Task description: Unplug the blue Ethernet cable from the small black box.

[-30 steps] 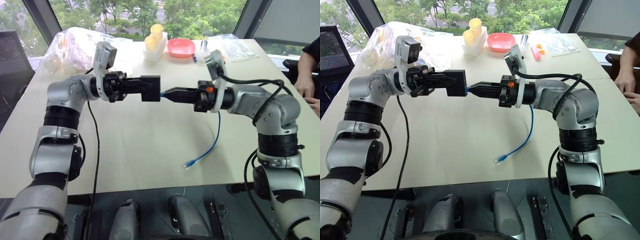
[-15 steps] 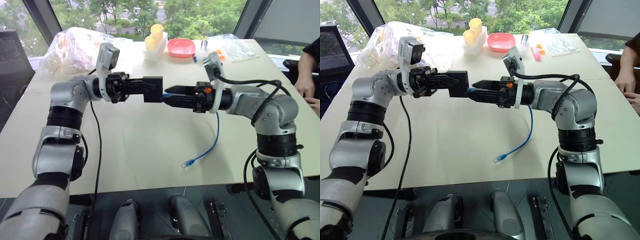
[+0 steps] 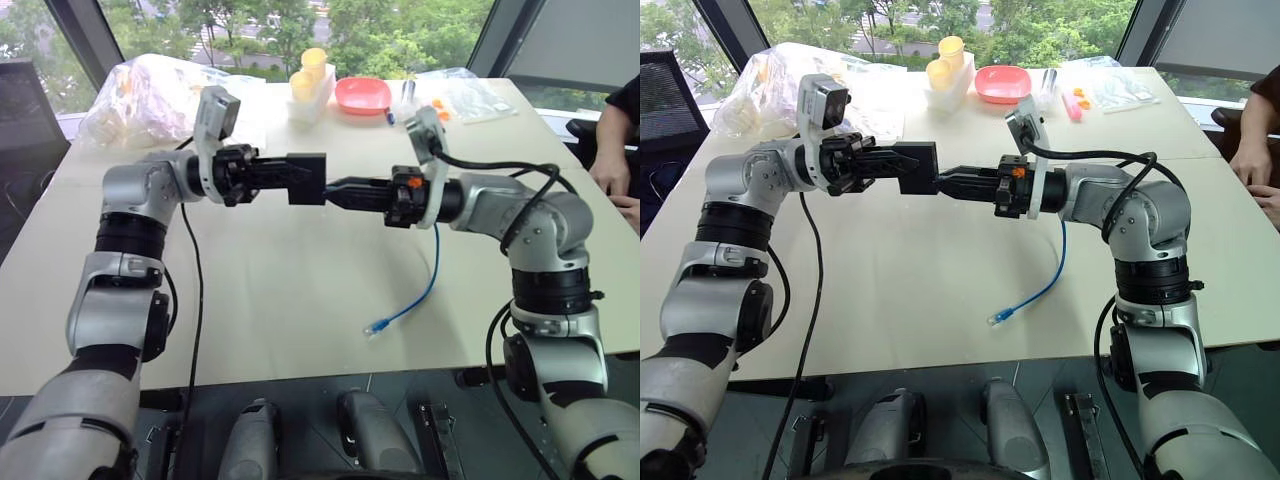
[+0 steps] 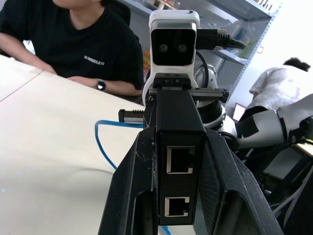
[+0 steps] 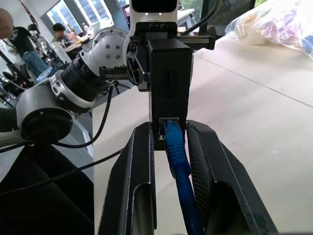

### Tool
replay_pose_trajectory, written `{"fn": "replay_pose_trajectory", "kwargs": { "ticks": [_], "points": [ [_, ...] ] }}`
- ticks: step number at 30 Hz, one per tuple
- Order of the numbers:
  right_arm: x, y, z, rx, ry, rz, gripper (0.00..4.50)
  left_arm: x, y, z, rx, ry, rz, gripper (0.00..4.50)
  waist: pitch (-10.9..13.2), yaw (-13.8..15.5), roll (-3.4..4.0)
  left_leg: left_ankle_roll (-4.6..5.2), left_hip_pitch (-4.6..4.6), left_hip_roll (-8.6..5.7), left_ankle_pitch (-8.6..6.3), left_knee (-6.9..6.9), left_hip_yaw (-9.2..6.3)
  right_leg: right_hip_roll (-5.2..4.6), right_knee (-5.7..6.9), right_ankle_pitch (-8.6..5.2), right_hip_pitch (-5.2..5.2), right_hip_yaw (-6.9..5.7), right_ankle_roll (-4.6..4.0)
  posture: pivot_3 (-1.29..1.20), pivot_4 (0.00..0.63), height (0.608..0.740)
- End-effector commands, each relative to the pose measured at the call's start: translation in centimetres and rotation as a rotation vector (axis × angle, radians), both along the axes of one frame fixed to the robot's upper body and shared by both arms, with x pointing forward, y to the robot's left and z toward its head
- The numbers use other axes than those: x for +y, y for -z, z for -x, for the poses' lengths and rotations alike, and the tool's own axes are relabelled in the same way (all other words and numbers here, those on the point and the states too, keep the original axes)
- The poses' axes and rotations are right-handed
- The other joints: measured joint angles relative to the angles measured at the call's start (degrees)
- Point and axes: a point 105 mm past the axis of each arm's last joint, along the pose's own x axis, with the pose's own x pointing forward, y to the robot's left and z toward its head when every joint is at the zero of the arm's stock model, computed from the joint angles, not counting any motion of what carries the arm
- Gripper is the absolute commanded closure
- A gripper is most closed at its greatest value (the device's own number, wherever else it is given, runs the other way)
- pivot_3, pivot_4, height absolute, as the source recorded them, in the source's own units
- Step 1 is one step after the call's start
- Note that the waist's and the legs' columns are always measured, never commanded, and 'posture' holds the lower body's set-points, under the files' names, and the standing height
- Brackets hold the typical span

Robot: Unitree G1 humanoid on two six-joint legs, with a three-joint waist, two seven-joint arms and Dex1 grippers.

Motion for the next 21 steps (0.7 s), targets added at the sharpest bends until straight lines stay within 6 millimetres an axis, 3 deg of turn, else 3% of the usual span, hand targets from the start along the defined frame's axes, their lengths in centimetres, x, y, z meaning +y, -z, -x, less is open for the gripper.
{"fn": "replay_pose_trajectory", "kwargs": {
  "ticks": [1,4,10,21],
  "points": [
    [0.0,-1.62,1.45,-0.05,-0.066,-0.049,4.13,0.34,-1.26,0.0,-0.04,-0.008,0.024,4.01,0.0,0.0,0.0,0.0,0.0,0.0,0.0,0.0,0.0,0.0,0.0,0.0,0.0,0.0,0.0,0.0,0.15,0.737],
    [-0.08,-1.65,1.36,-0.044,-0.059,-0.054,4.13,0.33,-1.27,-0.04,-0.042,-0.011,0.024,4.01,0.0,0.0,0.0,0.0,0.0,0.0,0.0,0.0,0.0,0.0,0.0,0.0,0.0,0.0,0.0,0.0,0.15,0.737],
    [-0.03,-1.53,0.69,-0.048,-0.02,-0.041,1.28,0.31,-1.28,-0.1,-0.04,-0.014,0.027,4.01,0.0,-0.1,0.0,0.0,0.0,0.0,0.0,-0.01,0.0,0.0,0.0,0.0,0.0,0.0,0.0,0.0,0.15,0.737],
    [-0.08,-1.45,0.47,-0.044,-0.004,-0.049,1.28,0.4,-1.22,-0.11,-0.038,-0.02,0.029,4.01,0.0,0.0,0.0,0.0,0.0,0.0,0.0,-0.02,0.0,0.0,-0.03,0.0,0.0,0.0,0.0,0.0,0.15,0.737]
  ]
}}
